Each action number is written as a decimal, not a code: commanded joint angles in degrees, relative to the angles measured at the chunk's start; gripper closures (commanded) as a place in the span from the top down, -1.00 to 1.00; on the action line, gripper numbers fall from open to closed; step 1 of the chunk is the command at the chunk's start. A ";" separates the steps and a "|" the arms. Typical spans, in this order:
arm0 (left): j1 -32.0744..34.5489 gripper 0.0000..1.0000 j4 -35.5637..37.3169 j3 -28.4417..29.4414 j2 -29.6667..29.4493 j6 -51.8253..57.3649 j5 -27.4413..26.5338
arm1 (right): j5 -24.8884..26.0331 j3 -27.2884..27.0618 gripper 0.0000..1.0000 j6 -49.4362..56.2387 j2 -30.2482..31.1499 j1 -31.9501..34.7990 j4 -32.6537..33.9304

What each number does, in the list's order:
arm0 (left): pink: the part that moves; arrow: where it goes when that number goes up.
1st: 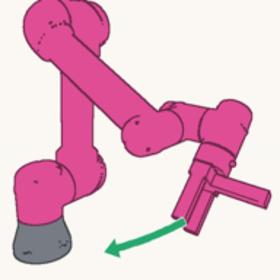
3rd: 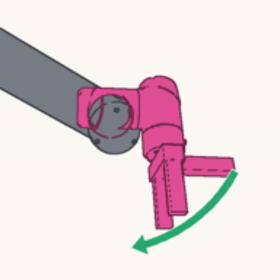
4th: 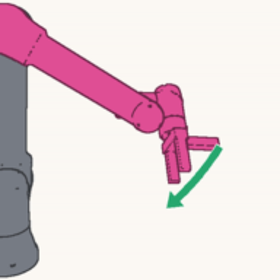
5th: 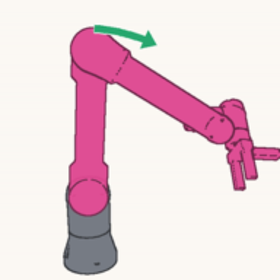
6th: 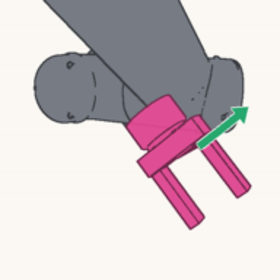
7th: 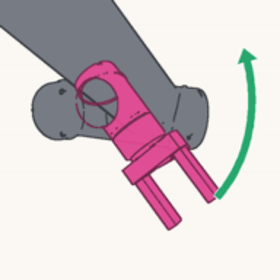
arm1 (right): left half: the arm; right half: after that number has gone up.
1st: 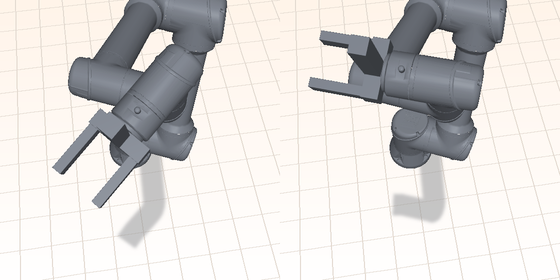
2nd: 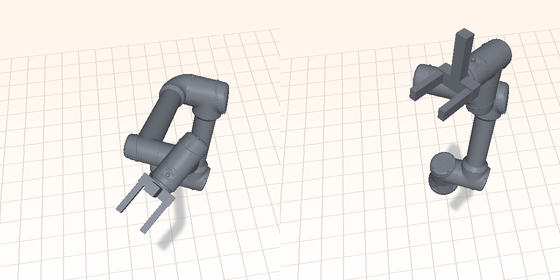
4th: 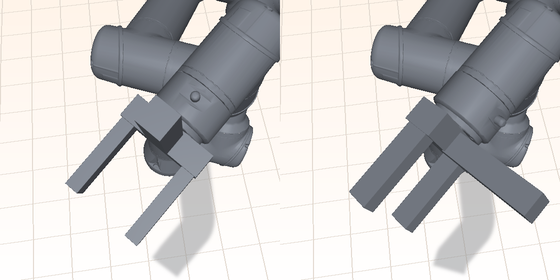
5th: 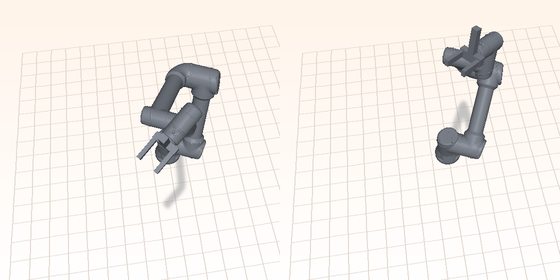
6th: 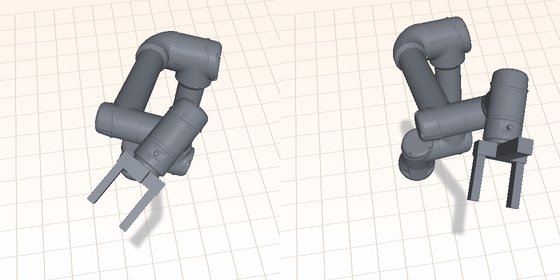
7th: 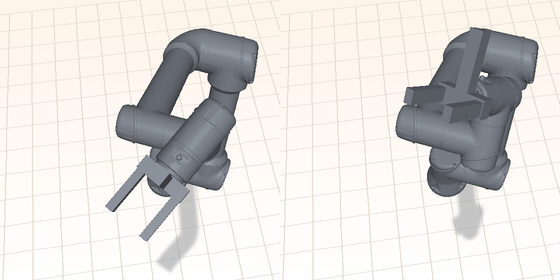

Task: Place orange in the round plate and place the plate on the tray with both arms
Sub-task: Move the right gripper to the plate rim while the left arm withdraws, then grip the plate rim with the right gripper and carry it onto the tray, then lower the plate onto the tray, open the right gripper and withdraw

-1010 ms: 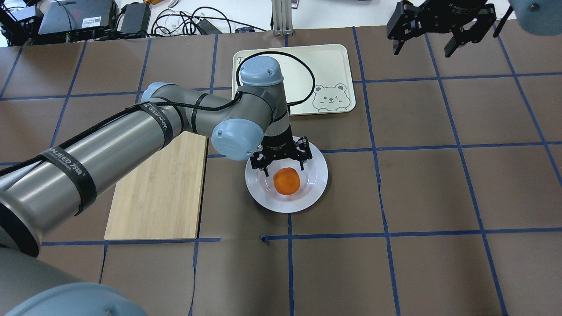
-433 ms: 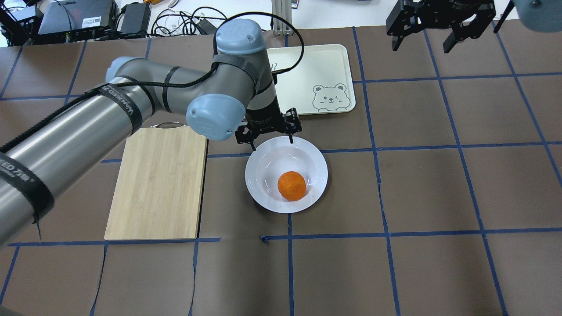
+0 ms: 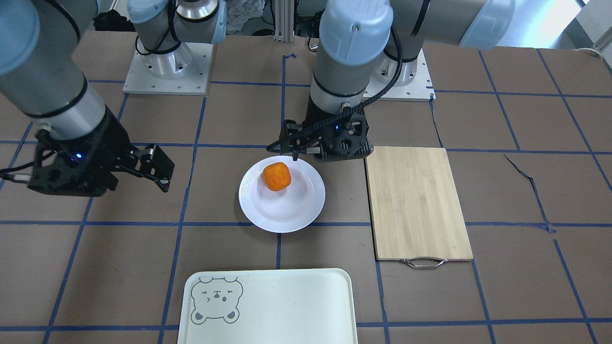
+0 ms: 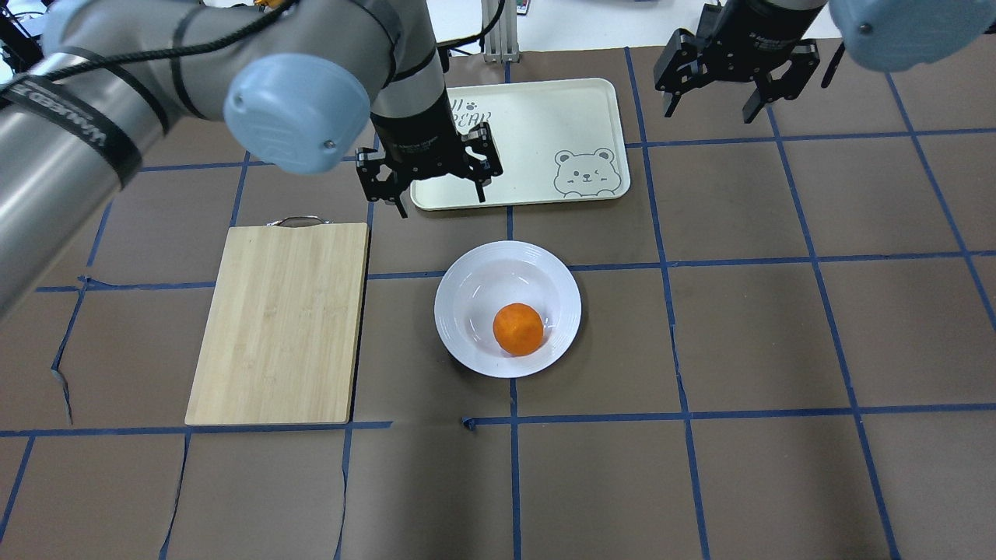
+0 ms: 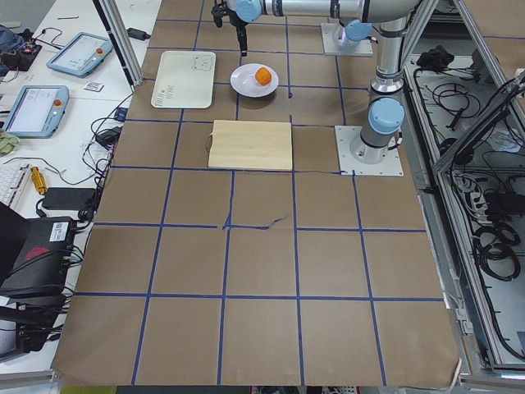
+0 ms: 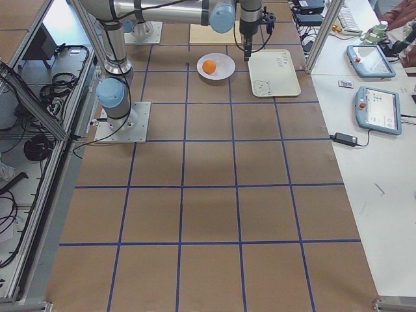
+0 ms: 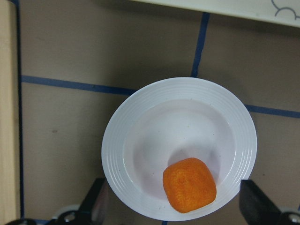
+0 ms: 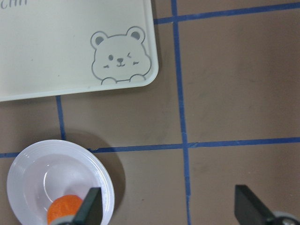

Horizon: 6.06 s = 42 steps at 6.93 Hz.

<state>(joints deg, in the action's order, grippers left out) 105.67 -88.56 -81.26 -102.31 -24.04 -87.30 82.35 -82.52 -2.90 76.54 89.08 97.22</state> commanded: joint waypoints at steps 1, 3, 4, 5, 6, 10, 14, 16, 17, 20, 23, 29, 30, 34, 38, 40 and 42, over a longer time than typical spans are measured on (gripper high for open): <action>0.06 1.00 3.80 0.50 5.52 6.78 -3.91 | -11.89 -4.37 1.00 -0.26 -5.41 3.46 0.94; -2.81 1.00 6.70 -8.07 10.52 7.68 -3.59 | -17.13 -16.99 1.00 0.35 -7.27 3.82 13.89; -3.88 1.00 7.78 -9.87 12.29 7.95 -3.32 | -17.22 -23.59 1.00 -0.08 -7.98 3.91 25.89; -4.94 1.00 4.92 -9.62 13.79 7.87 -3.58 | -17.05 -27.40 1.00 0.35 -9.03 3.91 34.79; -7.47 1.00 3.85 -9.53 14.67 7.95 -3.32 | -17.22 -29.17 1.00 -0.17 -9.91 3.91 36.97; -12.23 1.00 4.19 -8.22 14.59 15.67 -3.15 | -22.83 -31.82 0.43 -0.70 -10.18 4.08 38.39; -12.50 1.00 -1.09 -6.89 14.85 22.63 -2.27 | -23.20 -33.67 -0.45 -3.95 -10.09 3.99 37.61; -12.59 1.00 -1.00 -6.98 14.86 22.54 -2.18 | -27.56 -32.89 -1.00 -5.87 -10.01 3.65 37.78; -12.68 1.00 -1.00 -6.81 14.86 22.54 -2.26 | -27.33 -32.88 -1.00 -8.24 -9.66 3.64 37.70; -12.77 1.00 -1.00 -6.72 14.86 22.54 -2.26 | -27.68 -26.77 -1.00 -12.39 -9.21 3.12 38.66; -12.68 1.00 -1.09 -6.72 14.94 22.63 -2.35 | -27.07 -8.96 -1.00 -12.92 -18.22 0.84 38.31; -12.68 1.00 -1.00 -7.16 14.86 22.63 -2.18 | -27.16 6.75 0.60 -17.75 -32.50 -1.10 37.96; -12.77 1.00 -1.00 -7.16 14.86 22.63 -2.18 | -25.94 6.67 0.86 -17.75 -32.59 -1.10 38.22; -12.68 1.00 -1.00 -7.16 14.86 22.63 -2.18 | -2.26 11.75 1.00 0.28 -30.32 -1.37 29.67; -12.68 1.00 -1.00 -7.16 14.86 22.63 -2.18 | 9.41 12.40 1.00 1.32 -9.97 -0.40 -2.60; -12.68 1.00 -1.00 -7.16 14.86 22.55 -2.18 | 9.50 2.42 1.00 1.41 3.55 -0.31 -5.90; -12.68 1.00 -1.00 -7.25 14.86 22.54 -2.18 | 9.41 -7.27 1.00 1.67 10.28 -0.31 -2.93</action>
<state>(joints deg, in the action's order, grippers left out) 92.99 -89.56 -88.44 -87.45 -1.48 -89.47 91.77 -84.43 -1.43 82.96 88.76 92.65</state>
